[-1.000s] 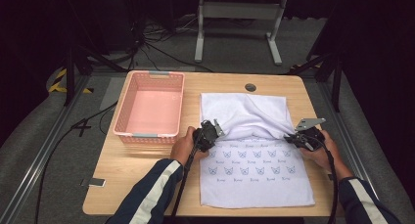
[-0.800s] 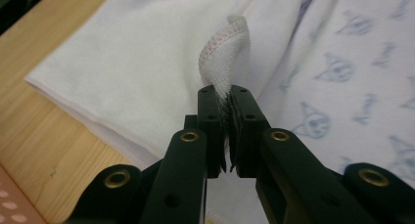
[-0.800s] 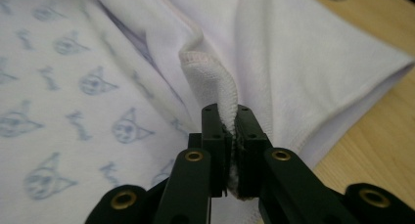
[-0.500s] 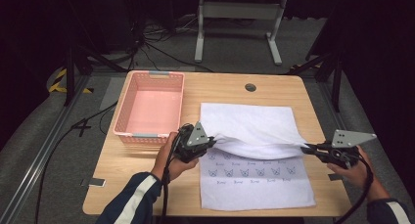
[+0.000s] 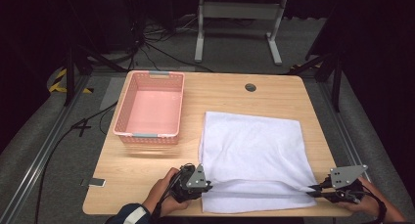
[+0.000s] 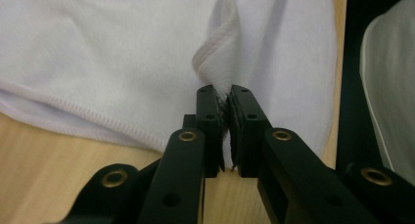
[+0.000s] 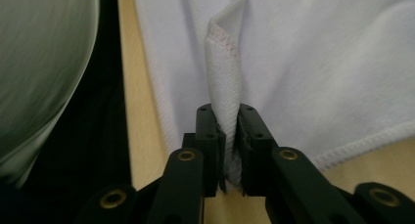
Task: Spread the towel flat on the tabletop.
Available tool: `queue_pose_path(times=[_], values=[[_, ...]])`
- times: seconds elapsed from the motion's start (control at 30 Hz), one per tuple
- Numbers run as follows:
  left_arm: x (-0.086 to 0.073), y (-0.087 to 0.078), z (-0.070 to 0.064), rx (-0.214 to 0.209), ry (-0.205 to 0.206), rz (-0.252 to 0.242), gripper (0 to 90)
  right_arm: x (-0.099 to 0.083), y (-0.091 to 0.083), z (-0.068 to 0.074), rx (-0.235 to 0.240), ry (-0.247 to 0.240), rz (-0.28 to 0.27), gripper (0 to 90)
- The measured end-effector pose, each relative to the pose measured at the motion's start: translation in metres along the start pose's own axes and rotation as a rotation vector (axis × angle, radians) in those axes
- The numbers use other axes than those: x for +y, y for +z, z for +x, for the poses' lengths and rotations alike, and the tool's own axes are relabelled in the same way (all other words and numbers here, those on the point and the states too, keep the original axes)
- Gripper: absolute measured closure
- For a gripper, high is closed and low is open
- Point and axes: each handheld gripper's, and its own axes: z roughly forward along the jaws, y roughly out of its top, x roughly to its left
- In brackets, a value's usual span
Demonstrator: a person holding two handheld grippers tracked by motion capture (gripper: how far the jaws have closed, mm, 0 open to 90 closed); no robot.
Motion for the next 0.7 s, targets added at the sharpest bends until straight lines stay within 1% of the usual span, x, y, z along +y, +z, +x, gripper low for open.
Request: queue_pose_path(times=[0.03, 0.07, 0.1, 0.13, 0.17, 0.2, 0.23, 0.27, 0.3, 0.33, 0.37, 0.4, 0.43, 0.47, 0.5, 0.53, 0.57, 0.6, 0.63, 0.67, 0.7], values=[[-0.003, 0.002, -0.002, -0.009, -0.020, 0.012, 84.1, -0.002, 0.001, 0.001, 0.001, -0.018, 0.037, 79.4], [-0.005, 0.003, -0.001, -0.024, -0.017, 0.024, 82.4, -0.003, 0.002, 0.001, -0.006, -0.010, 0.050, 77.1], [-0.008, 0.004, -0.003, -0.034, -0.023, 0.028, 82.1, -0.004, 0.002, 0.000, -0.005, 0.003, 0.050, 77.0], [-0.009, 0.003, -0.004, -0.031, -0.029, 0.034, 82.8, -0.006, 0.001, 0.001, -0.006, -0.002, 0.058, 75.8], [-0.009, 0.003, -0.004, -0.031, -0.029, 0.034, 81.9, -0.007, 0.000, 0.001, -0.008, 0.006, 0.064, 71.7], [-0.009, 0.003, -0.004, -0.034, -0.025, 0.034, 81.9, -0.007, 0.000, 0.001, -0.008, 0.006, 0.064, 71.7], [-0.008, 0.001, -0.004, -0.031, -0.045, 0.009, 79.1, -0.008, 0.000, 0.001, -0.015, 0.007, 0.064, 64.8], [-0.005, -0.002, -0.005, -0.027, -0.083, -0.030, 66.2, -0.008, -0.005, 0.002, -0.047, 0.031, 0.034, 61.1], [-0.005, -0.002, -0.005, -0.027, -0.083, -0.030, 62.3, -0.008, -0.005, 0.002, -0.047, 0.031, 0.034, 61.1], [-0.002, -0.004, -0.005, -0.030, -0.078, -0.053, 55.7, -0.004, -0.011, 0.006, -0.048, 0.030, -0.024, 54.1], [0.002, -0.004, -0.007, -0.015, -0.109, -0.083, 48.7, -0.002, -0.012, 0.007, -0.046, 0.022, -0.035, 52.0], [0.002, -0.004, -0.007, -0.015, -0.109, -0.083, 43.8, -0.002, -0.012, 0.007, -0.046, 0.022, -0.035, 52.0], [0.005, -0.003, -0.006, -0.020, -0.113, -0.094, 43.8, 0.001, -0.013, 0.009, -0.043, 0.015, -0.051, 51.9], [0.008, -0.002, -0.006, 0.002, -0.103, -0.088, 44.8, 0.005, -0.013, 0.010, -0.039, 0.011, -0.064, 52.4], [0.013, -0.007, -0.003, 0.026, -0.107, -0.113, 42.2, 0.012, -0.014, 0.011, -0.043, 0.003, -0.084, 52.2], [0.013, -0.007, -0.003, 0.026, -0.107, -0.113, 42.2, 0.012, -0.014, 0.011, -0.043, 0.003, -0.084, 52.2], [0.017, -0.011, 0.001, 0.027, -0.133, -0.171, 42.2, 0.014, -0.014, 0.010, -0.047, -0.002, -0.102, 53.5], [0.023, -0.014, 0.006, 0.031, -0.169, -0.215, 40.7, 0.022, -0.016, 0.006, -0.091, 0.014, -0.137, 59.6], [0.025, -0.011, 0.007, 0.010, -0.169, -0.214, 39.3, 0.025, -0.016, 0.004, -0.113, 0.029, -0.142, 62.7], [0.025, -0.011, 0.007, 0.010, -0.169, -0.214, 38.9, 0.025, -0.016, 0.004, -0.113, 0.029, -0.142, 62.7], [0.030, 0.001, 0.008, 0.005, -0.123, -0.140, 38.8, 0.030, -0.010, -0.002, -0.129, 0.052, -0.132, 67.1]])
